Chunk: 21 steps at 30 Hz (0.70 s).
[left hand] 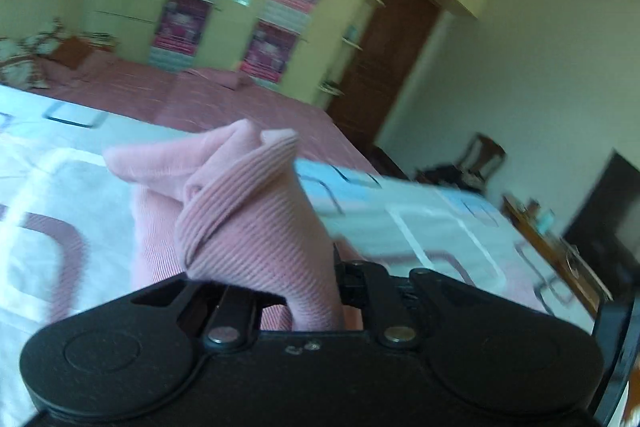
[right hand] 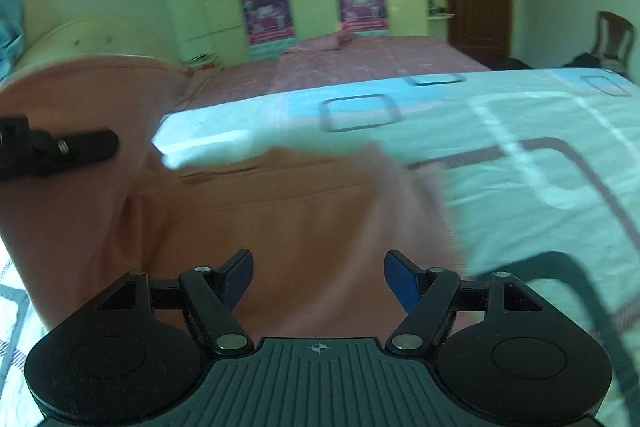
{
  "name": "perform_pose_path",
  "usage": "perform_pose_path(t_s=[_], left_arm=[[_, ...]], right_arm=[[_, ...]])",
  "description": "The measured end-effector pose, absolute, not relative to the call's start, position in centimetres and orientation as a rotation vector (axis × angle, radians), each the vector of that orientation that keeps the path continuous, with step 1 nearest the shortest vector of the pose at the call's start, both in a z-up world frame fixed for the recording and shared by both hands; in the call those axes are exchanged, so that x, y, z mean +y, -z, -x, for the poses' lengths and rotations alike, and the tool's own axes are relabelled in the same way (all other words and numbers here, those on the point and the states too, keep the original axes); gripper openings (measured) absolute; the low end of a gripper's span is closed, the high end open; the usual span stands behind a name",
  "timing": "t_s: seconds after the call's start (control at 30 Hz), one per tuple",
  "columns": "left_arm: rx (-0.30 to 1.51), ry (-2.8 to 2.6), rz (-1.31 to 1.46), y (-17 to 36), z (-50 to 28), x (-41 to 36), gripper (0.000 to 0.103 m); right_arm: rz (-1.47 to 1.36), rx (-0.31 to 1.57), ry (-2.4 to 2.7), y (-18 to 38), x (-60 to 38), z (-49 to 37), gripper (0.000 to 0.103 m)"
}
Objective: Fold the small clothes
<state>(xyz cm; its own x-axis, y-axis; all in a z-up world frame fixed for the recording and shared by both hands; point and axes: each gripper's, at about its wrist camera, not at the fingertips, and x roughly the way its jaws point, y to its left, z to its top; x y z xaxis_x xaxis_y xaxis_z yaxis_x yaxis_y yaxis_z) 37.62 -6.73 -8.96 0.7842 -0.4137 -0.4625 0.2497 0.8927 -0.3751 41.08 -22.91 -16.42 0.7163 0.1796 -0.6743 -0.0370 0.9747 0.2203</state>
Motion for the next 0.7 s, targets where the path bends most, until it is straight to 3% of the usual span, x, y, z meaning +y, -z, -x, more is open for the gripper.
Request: perform_pose_path(t_s=[0.13, 0.27, 0.43, 0.7], left_arm=[[0.686, 0.455, 0.18, 13.3, -37.2, -12.4, 0.011], [0.781, 0.474, 0.112, 16.0, -36.5, -13.7, 0.02], [0.8, 0.489, 0.118, 15.2, -36.2, -13.4, 0.031], [0.786, 0.438, 0.107, 12.7, -35.2, -12.5, 0.059]], right_arm=[[-0.248, 0.773, -0.053, 16.6, -27.5, -40.3, 0.072], [-0.287, 0.773, -0.023, 16.5, -30.2, -39.7, 0.072], [-0.333, 0.746, -0.051, 15.6, -31.4, -39.4, 0.072], [-0.328, 0.731, -0.099, 14.1, -30.7, -40.5, 0.072]])
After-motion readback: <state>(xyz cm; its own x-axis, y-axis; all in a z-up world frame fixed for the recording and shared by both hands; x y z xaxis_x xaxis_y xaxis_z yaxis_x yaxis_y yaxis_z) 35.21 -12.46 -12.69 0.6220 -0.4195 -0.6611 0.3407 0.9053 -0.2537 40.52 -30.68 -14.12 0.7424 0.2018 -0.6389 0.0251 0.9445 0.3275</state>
